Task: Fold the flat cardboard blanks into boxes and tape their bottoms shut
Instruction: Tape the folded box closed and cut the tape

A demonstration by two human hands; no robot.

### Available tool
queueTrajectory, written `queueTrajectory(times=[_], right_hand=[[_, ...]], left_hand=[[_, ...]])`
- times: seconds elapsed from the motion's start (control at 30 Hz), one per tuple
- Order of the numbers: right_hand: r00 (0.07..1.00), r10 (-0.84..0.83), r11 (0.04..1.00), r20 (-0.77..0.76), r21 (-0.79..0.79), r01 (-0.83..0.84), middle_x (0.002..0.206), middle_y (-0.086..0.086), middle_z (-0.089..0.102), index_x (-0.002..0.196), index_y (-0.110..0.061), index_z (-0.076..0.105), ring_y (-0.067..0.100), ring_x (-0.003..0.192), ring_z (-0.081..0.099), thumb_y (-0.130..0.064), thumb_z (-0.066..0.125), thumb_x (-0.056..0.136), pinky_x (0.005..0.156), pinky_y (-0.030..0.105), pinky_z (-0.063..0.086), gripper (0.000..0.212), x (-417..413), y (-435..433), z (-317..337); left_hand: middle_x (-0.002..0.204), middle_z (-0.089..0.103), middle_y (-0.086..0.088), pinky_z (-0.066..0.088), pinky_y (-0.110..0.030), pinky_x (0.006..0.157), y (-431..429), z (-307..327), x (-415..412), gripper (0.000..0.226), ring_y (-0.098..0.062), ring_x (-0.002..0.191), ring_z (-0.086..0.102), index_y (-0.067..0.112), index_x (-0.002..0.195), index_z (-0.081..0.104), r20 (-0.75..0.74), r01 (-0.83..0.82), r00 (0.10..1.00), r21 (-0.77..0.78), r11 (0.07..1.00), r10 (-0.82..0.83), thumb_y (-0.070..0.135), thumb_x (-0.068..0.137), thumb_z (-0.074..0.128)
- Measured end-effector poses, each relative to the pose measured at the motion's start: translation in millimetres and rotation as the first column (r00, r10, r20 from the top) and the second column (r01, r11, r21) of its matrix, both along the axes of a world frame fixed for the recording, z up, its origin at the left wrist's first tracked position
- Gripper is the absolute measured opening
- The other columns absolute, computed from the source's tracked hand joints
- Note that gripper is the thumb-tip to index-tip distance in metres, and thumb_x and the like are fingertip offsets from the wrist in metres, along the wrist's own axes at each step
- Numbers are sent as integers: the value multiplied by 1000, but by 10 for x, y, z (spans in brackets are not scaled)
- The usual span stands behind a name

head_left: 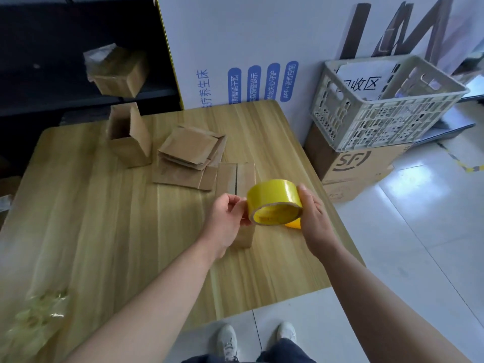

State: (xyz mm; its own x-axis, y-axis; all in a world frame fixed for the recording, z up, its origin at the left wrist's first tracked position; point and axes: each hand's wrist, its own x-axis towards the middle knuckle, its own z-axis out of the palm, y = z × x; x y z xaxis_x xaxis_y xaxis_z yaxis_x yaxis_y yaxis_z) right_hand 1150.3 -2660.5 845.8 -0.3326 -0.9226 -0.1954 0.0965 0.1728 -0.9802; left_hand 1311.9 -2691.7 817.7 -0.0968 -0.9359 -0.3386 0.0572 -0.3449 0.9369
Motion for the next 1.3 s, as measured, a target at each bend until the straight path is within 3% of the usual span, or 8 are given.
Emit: queueTrajectory(times=[0.13,0.33,0.6,0.7,0.83,0.97,1.07,1.3], right_hand=[[922,-3,996,387,83,-31,58,8,51,57,-7,60,29,65,54,-21,40,91,86,46,47,41,-5,-72,-27],[745,-67,962,664,240,-128,56,4,40,62,-11,47,21,54,46,-58,58,81,58,28,52,51,-159,-142,-113],[754,-94,938,650,311,-151,61,-2,33,60,-19,45,15,48,37,-68,63,75,71,37,58,54,-262,-286,-158],[752,-100,905,651,374,-203,61,0,33,70,-17,56,17,56,36,-70,64,75,84,59,53,54,-307,-360,-176],[815,-149,872,561,463,-159,61,1,33,81,-14,59,18,54,48,-58,67,80,60,45,57,44,-586,-323,-274],[806,-98,872,584,441,-213,75,5,47,102,-14,59,30,81,66,-61,63,81,64,44,58,52,-669,-284,-363],[797,-32,878,603,397,-265,65,4,41,93,-12,57,27,56,67,-59,56,88,58,40,59,47,-553,-336,-323],[791,48,867,610,368,-336,79,5,39,107,-16,55,29,91,46,-66,79,58,78,44,56,74,-464,-441,-398]], left_hand=[[76,63,-7,57,-30,71,32,95,-51,10,-14,67,61,6,89,54,-187,30,982,129,991,-6,8,98,51],[74,63,-9,59,-30,70,46,222,-27,18,-14,65,62,6,108,57,-363,88,931,161,983,-24,1,91,58],[73,70,-1,58,-32,65,43,258,-243,5,-13,66,64,18,85,70,128,-158,978,-78,984,167,14,87,70],[77,70,4,54,-25,72,124,207,-348,7,-11,75,63,21,87,68,27,-227,972,-138,964,233,14,90,66],[83,67,0,53,-26,83,-67,358,-29,3,-13,80,63,12,92,63,-239,-468,866,-77,880,439,14,93,60],[94,70,-10,57,-37,86,-174,390,162,11,-23,87,67,7,104,62,-80,-203,977,-72,977,197,8,94,58],[99,70,-14,54,-44,88,-86,343,-45,30,-23,86,66,7,107,63,-7,32,999,65,997,-32,27,85,66],[76,71,-11,57,-35,71,-63,263,-214,17,-19,69,65,4,90,69,-30,66,998,202,977,-62,13,78,77]])
